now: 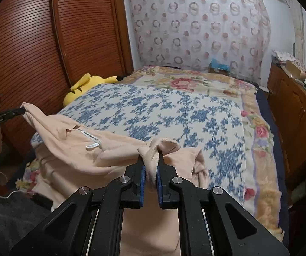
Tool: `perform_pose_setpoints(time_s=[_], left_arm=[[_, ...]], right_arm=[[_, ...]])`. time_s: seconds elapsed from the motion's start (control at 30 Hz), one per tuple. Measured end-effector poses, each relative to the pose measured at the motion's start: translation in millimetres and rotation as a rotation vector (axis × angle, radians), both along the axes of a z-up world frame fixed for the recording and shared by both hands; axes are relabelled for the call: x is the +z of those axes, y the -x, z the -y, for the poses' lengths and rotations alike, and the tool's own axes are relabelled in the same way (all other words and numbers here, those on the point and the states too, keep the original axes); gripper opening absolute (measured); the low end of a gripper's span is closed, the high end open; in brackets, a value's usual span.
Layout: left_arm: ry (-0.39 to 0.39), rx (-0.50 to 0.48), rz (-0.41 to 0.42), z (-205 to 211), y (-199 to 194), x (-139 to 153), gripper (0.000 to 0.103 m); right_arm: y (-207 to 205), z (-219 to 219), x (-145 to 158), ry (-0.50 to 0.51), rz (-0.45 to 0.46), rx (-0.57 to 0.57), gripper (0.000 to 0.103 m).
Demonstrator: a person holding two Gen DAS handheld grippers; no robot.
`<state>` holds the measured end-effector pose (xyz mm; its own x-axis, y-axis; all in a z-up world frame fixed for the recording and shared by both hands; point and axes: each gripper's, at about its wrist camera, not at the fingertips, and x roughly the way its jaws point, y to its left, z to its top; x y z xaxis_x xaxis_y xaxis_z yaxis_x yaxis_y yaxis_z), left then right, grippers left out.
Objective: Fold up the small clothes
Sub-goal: 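Lift the hem with both grippers and fold it toward the collar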
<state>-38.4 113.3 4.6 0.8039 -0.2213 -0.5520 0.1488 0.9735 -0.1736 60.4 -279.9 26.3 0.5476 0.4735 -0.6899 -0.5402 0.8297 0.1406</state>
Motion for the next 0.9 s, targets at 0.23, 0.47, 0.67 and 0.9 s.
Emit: perform_pose_setpoints(time_s=[0.23,0.47,0.67,0.9], left_arm=[[-0.027,-0.023,-0.069,10,4,-14,0.0],[-0.041,-0.039,-0.081,16,14,-14,0.0],[-0.049,-0.044,-0.071,20,6,-11,0.01],[-0.022,-0.086,-0.077,29,-30,-12,0.043]], right_arm=[[13,10,-21,0.024,-0.056,-0.018,0.006],[30,15,-39,0.029,-0.113,0.003,0.006],[34,19,-48,0.045,-0.141,-0.014,0.009],[34,21,-19,0.09,-0.092,0.024,0.014]])
